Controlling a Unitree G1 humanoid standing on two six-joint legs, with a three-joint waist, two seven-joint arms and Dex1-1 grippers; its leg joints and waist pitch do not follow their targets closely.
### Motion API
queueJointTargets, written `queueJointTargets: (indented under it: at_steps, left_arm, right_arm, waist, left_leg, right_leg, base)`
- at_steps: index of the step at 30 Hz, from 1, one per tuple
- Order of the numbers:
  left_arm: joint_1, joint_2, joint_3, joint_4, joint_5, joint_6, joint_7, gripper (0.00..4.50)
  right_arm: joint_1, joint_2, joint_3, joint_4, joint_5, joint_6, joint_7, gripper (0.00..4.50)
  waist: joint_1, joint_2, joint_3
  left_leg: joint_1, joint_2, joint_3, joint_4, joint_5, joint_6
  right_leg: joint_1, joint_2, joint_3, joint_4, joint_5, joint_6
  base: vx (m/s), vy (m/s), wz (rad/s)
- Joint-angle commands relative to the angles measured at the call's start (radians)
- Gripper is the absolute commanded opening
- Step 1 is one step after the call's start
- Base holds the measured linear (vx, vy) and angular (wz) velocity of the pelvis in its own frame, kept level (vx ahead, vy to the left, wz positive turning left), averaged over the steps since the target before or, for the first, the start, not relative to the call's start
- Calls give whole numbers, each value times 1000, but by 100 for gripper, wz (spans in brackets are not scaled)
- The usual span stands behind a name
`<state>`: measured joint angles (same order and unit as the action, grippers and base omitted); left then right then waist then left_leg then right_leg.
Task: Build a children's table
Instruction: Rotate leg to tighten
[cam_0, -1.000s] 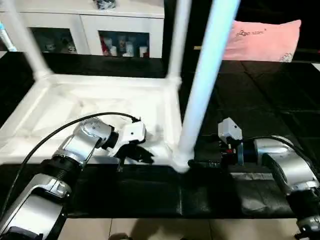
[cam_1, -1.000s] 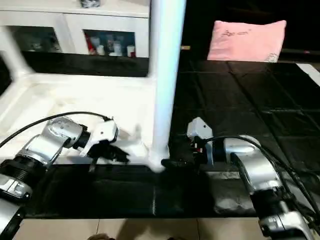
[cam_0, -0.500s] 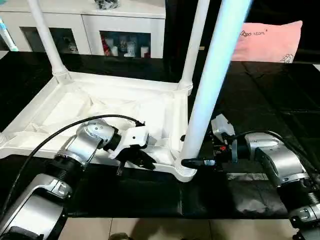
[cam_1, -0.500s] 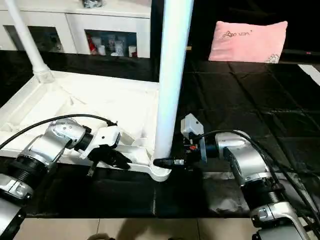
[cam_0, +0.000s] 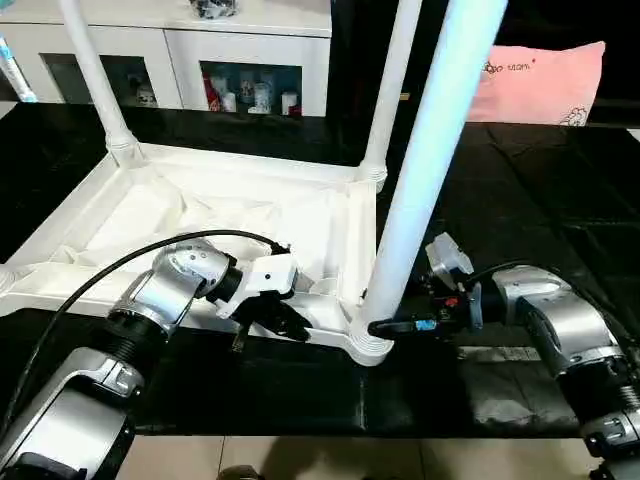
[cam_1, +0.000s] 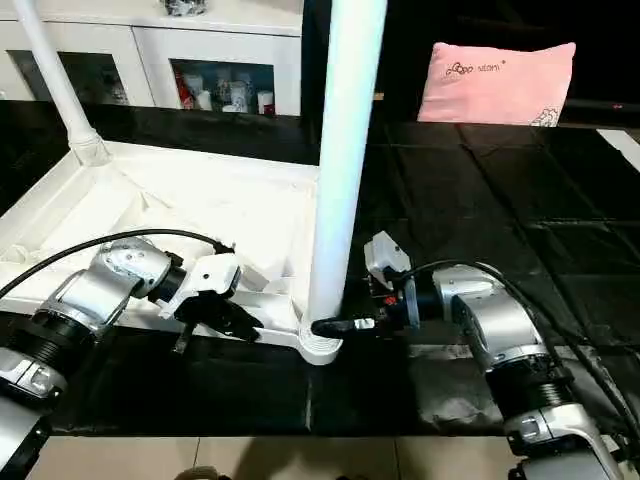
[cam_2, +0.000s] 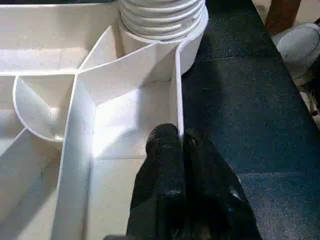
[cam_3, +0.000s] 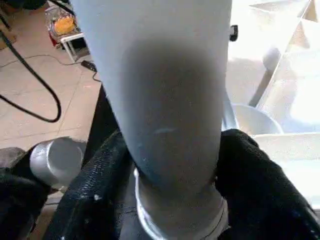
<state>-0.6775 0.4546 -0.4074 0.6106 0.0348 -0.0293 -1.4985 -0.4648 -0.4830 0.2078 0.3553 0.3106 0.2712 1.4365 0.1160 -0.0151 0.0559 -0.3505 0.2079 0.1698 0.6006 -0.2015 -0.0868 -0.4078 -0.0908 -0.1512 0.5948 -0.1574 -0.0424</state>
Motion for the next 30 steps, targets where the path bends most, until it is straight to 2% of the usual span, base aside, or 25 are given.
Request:
queueJointTargets:
  at_steps: [1,6,15,22,26,27,28,29,30]
  left_arm:
    - [-19,-11,-15,-23,1,-25,-25,0]
    - [-26,-16,-11,-3,12,-12,6,0]
    - [-33,-30,22,11,-5,71,54,0]
    - [-29,-72,83,-21,-48,197,150,0]
    - [-33,-118,136,-59,-54,309,280,0]
    - [-37,-157,170,-95,-61,387,364,0]
    - [-37,-160,173,-97,-62,392,371,0]
    - [-39,-176,185,-108,-64,419,403,0]
    - [-46,-199,200,-114,-66,447,447,0]
  right_arm:
    - [8,-8,12,-27,8,10,12,232]
    - [17,-2,9,-38,18,26,9,209]
    - [53,17,-13,-83,50,65,-21,204]
    - [115,77,-71,-136,89,125,-152,204]
    - [155,156,-114,-134,65,114,-323,204]
    - [163,218,-133,-107,20,108,-465,204]
    - [163,222,-134,-105,17,108,-477,204]
    - [163,244,-140,-93,-3,108,-531,204]
    - [156,273,-144,-69,-26,99,-597,204]
  waist:
    - [-3,-1,-78]
    - [-2,0,-76]
    - [1,3,-76]
    - [-1,4,-75]
    - [-14,3,-75]
    - [-21,2,-76]
    - [-25,3,-77]
    - [-35,1,-76]
    - [-43,-2,-78]
  left_leg:
    - [-2,32,-2,-64,-112,63]
    - [0,32,-2,-65,-127,57]
    - [2,31,-3,-65,-135,52]
    - [4,31,-4,-67,-146,42]
    - [1,23,-6,-66,-146,35]
    - [-1,24,-7,-66,-140,34]
    - [-2,28,-7,-66,-134,27]
    - [-8,22,-9,-66,-129,24]
    - [-7,21,-7,-65,-117,24]
  right_leg:
    - [69,-69,69,-69,-285,-136]
    - [69,-69,68,-75,-323,-123]
    - [68,-69,67,-79,-334,-117]
    - [67,-70,66,-84,-357,-106]
    - [70,-70,61,-90,-388,-89]
    - [70,-70,61,-88,-377,-92]
    - [69,-72,63,-84,-365,-97]
    - [74,-70,57,-86,-370,-94]
    - [73,-69,60,-84,-357,-96]
  base:
    - [0,0,0]
    - [0,0,0]
    - [0,0,0]
    - [0,0,0]
    - [0,0,0]
    - [0,0,0]
    - [0,0,0]
    - [0,0,0]
    - [0,0,0]
